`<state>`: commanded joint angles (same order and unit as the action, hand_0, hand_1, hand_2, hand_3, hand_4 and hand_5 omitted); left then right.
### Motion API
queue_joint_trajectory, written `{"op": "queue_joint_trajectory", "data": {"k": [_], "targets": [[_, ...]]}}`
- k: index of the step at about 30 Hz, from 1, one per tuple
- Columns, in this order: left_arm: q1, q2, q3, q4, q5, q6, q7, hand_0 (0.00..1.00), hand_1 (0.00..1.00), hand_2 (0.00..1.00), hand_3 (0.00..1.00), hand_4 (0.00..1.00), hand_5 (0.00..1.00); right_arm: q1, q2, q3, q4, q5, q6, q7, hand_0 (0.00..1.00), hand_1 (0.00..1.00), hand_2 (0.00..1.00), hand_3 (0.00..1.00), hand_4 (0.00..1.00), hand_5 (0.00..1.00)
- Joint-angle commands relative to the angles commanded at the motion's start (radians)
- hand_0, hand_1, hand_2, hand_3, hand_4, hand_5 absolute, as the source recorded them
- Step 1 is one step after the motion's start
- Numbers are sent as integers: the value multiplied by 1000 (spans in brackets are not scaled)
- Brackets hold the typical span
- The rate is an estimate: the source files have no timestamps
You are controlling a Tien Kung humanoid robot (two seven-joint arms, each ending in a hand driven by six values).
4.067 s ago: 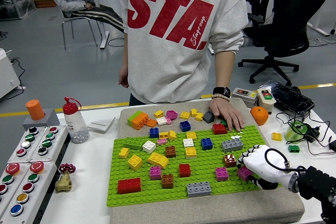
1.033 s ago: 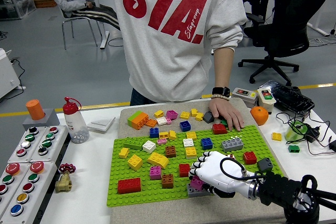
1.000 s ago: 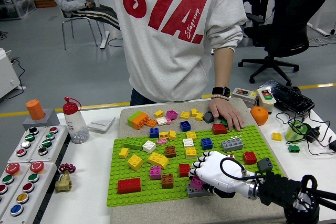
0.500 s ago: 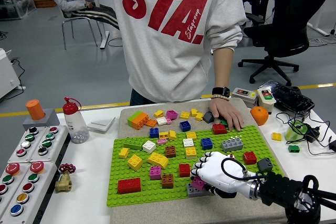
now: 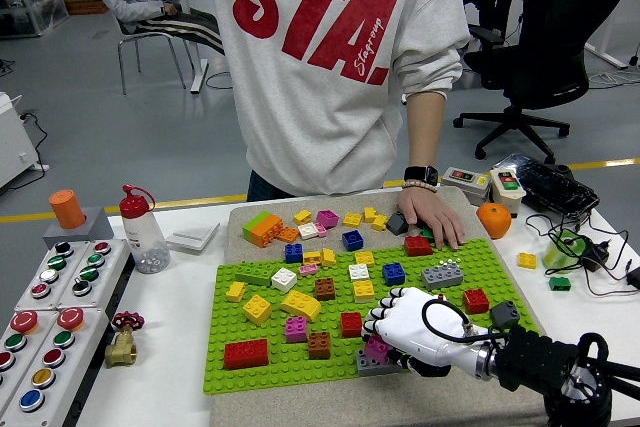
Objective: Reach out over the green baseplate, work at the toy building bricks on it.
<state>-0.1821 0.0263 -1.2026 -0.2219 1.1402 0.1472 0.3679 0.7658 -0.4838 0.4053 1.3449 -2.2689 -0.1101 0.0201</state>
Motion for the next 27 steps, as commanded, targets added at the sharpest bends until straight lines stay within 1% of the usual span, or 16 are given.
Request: {"op": "queue_joint_trajectory", "data": {"k": [1, 7, 8, 13, 14, 16, 27], "targets": [[0, 0, 0, 0, 0, 0, 0, 663, 617, 619, 474, 377, 998, 0, 0, 0, 0, 0, 0, 0, 688, 753, 791, 725, 579, 110], [-2, 1, 0, 0, -1, 0, 0, 663, 617, 619, 474, 377, 998, 2, 2, -6, -5, 0, 0, 2, 688, 753, 791, 725, 579, 110], [-2, 1, 0, 0, -1, 0, -1, 663, 617, 619, 473, 377, 998, 2, 2, -7, -5, 0, 0, 2, 690, 753, 793, 762, 582, 111], [-2, 1, 1, 0, -1, 1, -1, 663, 617, 619, 473, 377, 998, 3, 5, -12, -11, 0, 0, 2, 690, 753, 793, 762, 582, 111], [-2, 1, 1, 0, -1, 1, -1, 663, 617, 618, 473, 376, 998, 3, 6, -13, -13, 0, 1, 2, 692, 756, 799, 779, 586, 111], [-3, 2, 1, 0, -2, 1, -1, 663, 617, 618, 473, 376, 998, 4, 6, -13, -14, 0, 1, 2, 692, 756, 799, 779, 586, 111], [-3, 1, -1, 0, 1, 1, 0, 662, 617, 618, 471, 378, 998, 3, 2, -13, -12, 0, 2, 3, 692, 758, 800, 793, 591, 110]]}}
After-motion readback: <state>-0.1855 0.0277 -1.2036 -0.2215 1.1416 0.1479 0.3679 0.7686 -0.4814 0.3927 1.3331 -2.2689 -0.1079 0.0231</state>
